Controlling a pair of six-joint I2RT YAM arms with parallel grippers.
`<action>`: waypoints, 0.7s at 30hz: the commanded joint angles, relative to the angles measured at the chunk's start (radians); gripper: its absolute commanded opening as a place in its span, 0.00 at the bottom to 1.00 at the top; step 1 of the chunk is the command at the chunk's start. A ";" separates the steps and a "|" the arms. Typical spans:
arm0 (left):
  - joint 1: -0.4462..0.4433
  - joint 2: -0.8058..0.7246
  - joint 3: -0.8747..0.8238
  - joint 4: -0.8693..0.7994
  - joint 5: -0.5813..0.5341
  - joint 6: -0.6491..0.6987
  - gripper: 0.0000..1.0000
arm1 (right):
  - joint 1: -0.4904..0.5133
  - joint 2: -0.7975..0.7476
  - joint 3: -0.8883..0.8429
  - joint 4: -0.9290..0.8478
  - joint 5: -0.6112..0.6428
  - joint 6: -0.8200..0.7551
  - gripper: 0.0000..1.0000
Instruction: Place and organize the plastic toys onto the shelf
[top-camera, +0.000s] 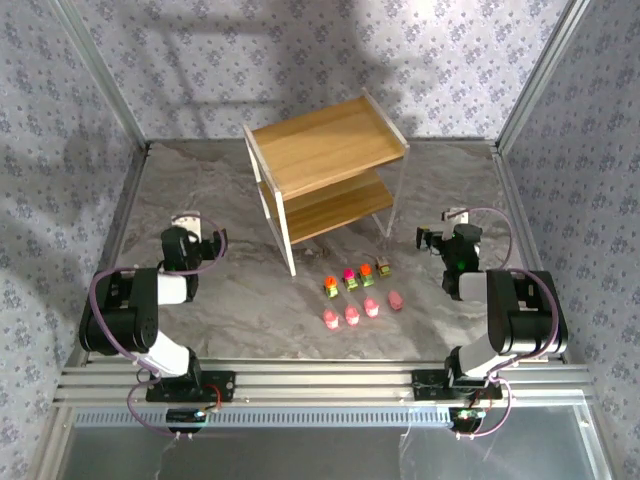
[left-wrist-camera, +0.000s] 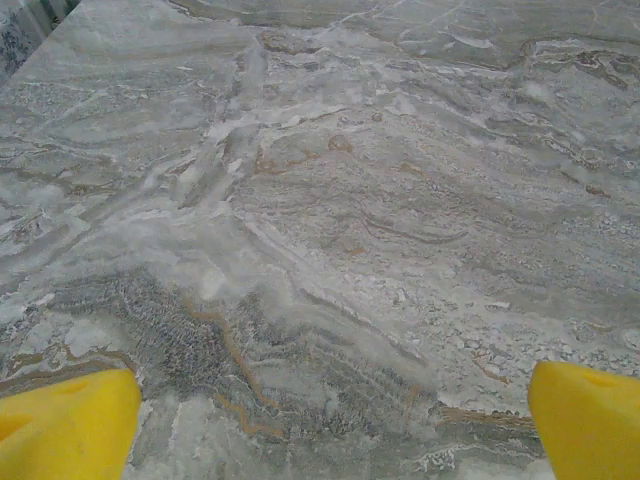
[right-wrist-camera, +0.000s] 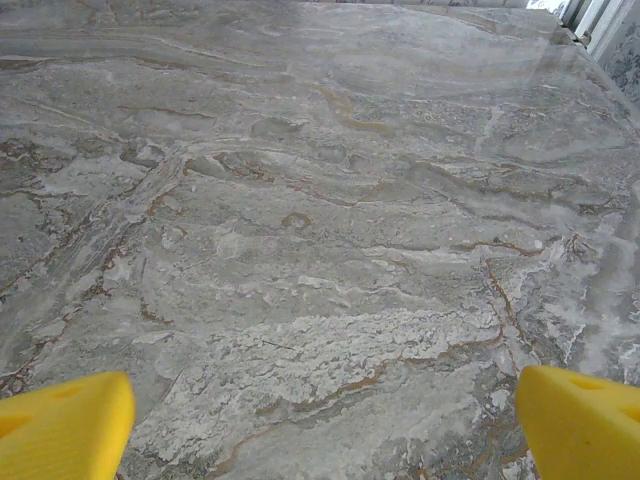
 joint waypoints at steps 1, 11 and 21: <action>-0.001 0.002 0.020 0.028 0.018 0.004 0.99 | 0.003 0.012 -0.004 0.023 0.014 0.010 1.00; -0.006 0.000 0.019 0.029 0.006 0.007 1.00 | -0.001 0.012 -0.003 0.023 0.006 0.012 1.00; 0.001 0.002 0.020 0.026 0.018 0.003 1.00 | -0.005 0.012 -0.004 0.022 -0.001 0.013 1.00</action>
